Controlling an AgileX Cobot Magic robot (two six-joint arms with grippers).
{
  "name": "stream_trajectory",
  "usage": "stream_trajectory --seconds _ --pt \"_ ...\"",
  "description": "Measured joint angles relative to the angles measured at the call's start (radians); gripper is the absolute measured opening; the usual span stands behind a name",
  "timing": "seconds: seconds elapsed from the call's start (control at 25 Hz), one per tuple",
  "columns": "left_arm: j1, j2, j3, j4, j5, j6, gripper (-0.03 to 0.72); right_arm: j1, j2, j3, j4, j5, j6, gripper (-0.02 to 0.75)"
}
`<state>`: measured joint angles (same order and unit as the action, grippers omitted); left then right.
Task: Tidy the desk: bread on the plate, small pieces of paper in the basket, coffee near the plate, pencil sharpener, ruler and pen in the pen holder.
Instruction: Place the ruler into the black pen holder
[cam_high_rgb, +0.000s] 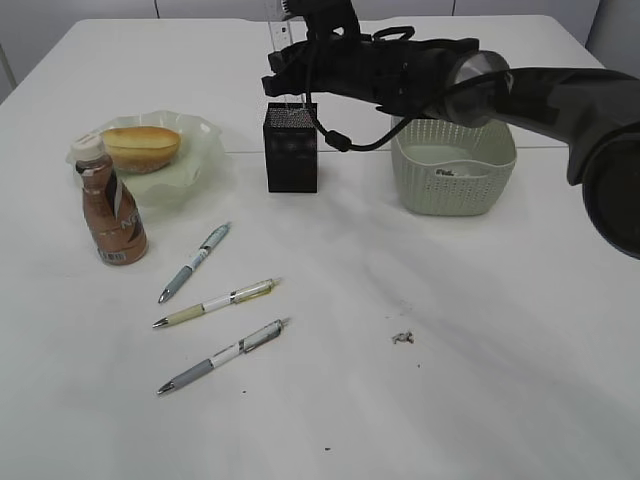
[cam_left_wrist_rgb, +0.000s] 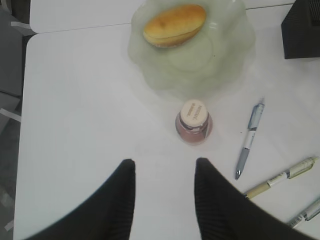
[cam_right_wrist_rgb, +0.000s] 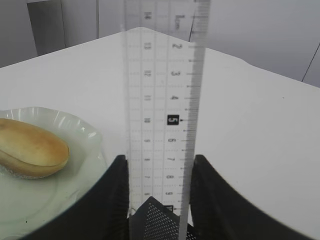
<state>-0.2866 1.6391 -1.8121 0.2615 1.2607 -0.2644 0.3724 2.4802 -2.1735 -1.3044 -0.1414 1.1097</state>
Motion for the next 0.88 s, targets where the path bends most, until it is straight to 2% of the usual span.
stream_trajectory --seconds 0.44,0.88 --pt "0.0 0.015 0.0 -0.002 0.0 0.0 0.29 -0.004 0.035 -0.014 -0.002 -0.052 0.0 0.258" --pt "0.0 0.015 0.0 -0.004 0.0 0.0 0.29 -0.004 0.041 -0.014 -0.005 -0.034 0.0 0.259"
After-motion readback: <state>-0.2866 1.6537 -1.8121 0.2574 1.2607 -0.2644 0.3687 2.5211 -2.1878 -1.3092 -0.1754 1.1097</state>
